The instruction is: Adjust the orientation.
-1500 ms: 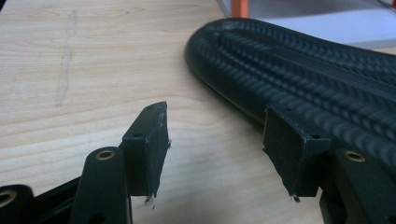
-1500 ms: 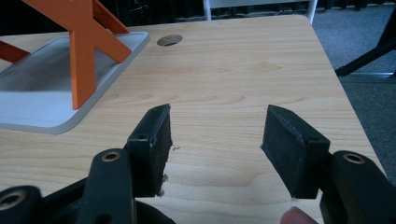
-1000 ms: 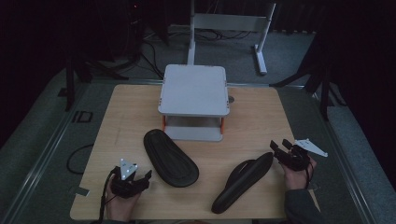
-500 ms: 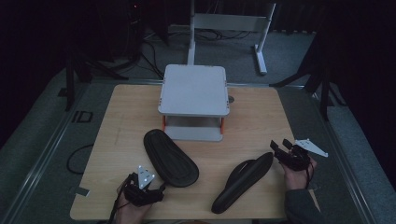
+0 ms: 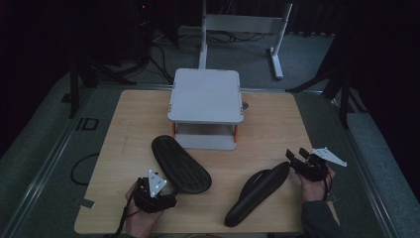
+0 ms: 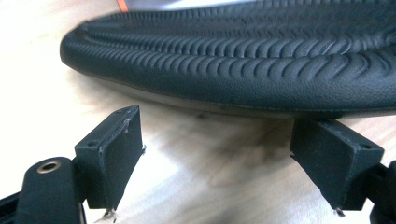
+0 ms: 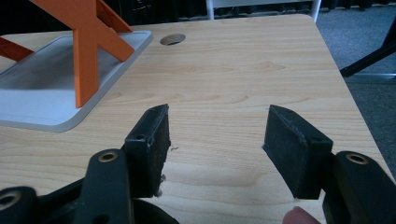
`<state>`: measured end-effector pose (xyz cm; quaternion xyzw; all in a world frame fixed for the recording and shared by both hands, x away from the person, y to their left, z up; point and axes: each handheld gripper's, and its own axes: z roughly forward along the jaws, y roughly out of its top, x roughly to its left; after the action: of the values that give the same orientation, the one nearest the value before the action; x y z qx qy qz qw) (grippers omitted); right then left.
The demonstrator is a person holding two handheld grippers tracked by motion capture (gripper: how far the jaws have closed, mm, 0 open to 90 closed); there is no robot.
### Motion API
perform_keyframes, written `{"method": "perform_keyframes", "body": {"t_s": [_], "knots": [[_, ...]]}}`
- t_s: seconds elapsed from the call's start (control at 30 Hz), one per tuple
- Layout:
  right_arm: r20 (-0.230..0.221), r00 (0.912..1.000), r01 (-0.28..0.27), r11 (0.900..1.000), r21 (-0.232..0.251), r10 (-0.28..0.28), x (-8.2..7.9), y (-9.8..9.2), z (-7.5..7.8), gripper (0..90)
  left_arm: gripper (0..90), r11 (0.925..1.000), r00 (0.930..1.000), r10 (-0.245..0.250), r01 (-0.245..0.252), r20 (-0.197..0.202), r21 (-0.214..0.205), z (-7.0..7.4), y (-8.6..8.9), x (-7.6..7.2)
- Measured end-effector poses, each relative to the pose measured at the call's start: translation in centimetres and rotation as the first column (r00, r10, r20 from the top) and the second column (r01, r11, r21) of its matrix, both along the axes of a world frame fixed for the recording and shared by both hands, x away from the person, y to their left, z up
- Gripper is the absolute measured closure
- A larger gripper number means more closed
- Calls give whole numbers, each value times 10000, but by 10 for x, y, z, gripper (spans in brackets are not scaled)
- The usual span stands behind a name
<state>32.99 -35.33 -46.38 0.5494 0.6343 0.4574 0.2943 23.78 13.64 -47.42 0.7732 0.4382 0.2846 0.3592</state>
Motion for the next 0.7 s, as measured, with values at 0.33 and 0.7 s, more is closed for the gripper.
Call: {"method": "perform_keyframes", "body": {"t_s": [0.33, 0.7], "knots": [[-33, 10000, -10, 10000, 16, 10, 0, -1, 0, 400, 218, 9993, 9970, -302, 317, 710, -202, 27, -12, 21], [-55, 10000, 24, 10000, 92, -23, 0, -3, -1, 399, 249, 9958, 9951, -549, 606, 824, -680, 32, -22, 49]]}}
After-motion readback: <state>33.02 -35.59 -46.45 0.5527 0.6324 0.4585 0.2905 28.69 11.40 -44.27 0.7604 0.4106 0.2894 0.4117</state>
